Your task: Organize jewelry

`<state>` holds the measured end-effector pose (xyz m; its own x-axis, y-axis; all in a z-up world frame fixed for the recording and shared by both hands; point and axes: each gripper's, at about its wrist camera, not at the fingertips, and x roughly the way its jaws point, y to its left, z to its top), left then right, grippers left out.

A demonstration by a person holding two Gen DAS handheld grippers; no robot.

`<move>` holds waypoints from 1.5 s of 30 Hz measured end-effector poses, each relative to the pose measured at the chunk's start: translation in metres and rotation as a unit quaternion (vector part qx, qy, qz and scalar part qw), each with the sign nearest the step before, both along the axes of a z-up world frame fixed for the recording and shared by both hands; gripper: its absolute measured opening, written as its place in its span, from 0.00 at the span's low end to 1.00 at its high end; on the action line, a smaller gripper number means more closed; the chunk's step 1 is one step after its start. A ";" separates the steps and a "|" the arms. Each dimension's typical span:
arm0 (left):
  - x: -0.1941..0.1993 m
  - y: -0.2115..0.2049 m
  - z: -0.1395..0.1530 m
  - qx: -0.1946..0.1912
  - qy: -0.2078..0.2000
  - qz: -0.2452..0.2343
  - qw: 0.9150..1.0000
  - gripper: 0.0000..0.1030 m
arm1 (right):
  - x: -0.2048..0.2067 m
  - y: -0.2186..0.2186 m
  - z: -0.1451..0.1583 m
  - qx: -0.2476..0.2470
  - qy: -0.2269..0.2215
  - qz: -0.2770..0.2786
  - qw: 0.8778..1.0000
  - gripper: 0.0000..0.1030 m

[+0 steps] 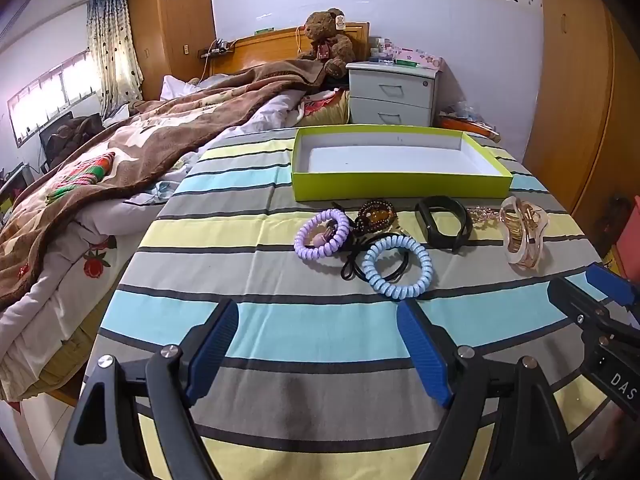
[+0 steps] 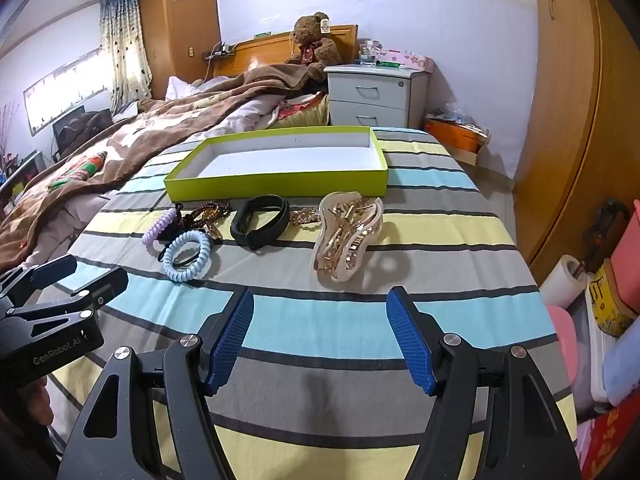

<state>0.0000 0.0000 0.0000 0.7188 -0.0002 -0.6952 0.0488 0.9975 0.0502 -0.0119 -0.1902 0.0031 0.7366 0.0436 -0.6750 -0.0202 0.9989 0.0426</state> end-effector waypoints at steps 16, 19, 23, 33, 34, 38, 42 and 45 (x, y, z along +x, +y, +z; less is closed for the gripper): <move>-0.004 0.002 -0.001 -0.010 0.005 0.002 1.000 0.80 | -0.001 0.008 0.001 -0.010 -0.004 0.000 1.000 0.67; -0.004 0.002 -0.001 -0.011 0.008 0.003 1.000 0.80 | 0.000 0.009 0.001 -0.010 -0.003 0.000 1.000 0.67; -0.005 0.003 0.000 -0.015 0.006 0.002 1.000 0.80 | -0.001 0.008 0.001 -0.009 -0.004 0.000 1.000 0.67; -0.006 0.005 -0.001 -0.016 0.008 0.005 1.000 0.80 | -0.003 0.010 0.002 -0.009 -0.005 -0.001 1.000 0.67; -0.007 0.006 -0.001 -0.016 0.008 0.006 1.000 0.80 | -0.003 0.009 0.002 -0.008 -0.005 0.000 1.000 0.67; -0.008 0.007 0.000 -0.016 0.009 0.006 1.000 0.80 | -0.002 0.009 0.002 -0.008 -0.004 0.000 1.000 0.67; -0.008 0.006 0.000 -0.016 0.008 0.007 1.000 0.80 | -0.003 0.009 0.002 -0.009 -0.005 0.000 1.000 0.67; -0.008 0.006 0.000 -0.016 0.008 0.008 1.000 0.80 | -0.003 0.010 0.002 -0.008 -0.004 0.000 1.000 0.67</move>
<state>-0.0082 0.0064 0.0003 0.7076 -0.0106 -0.7066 0.0332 0.9993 0.0183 -0.0150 -0.1806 0.0049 0.7422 0.0328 -0.6693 -0.0206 0.9994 0.0262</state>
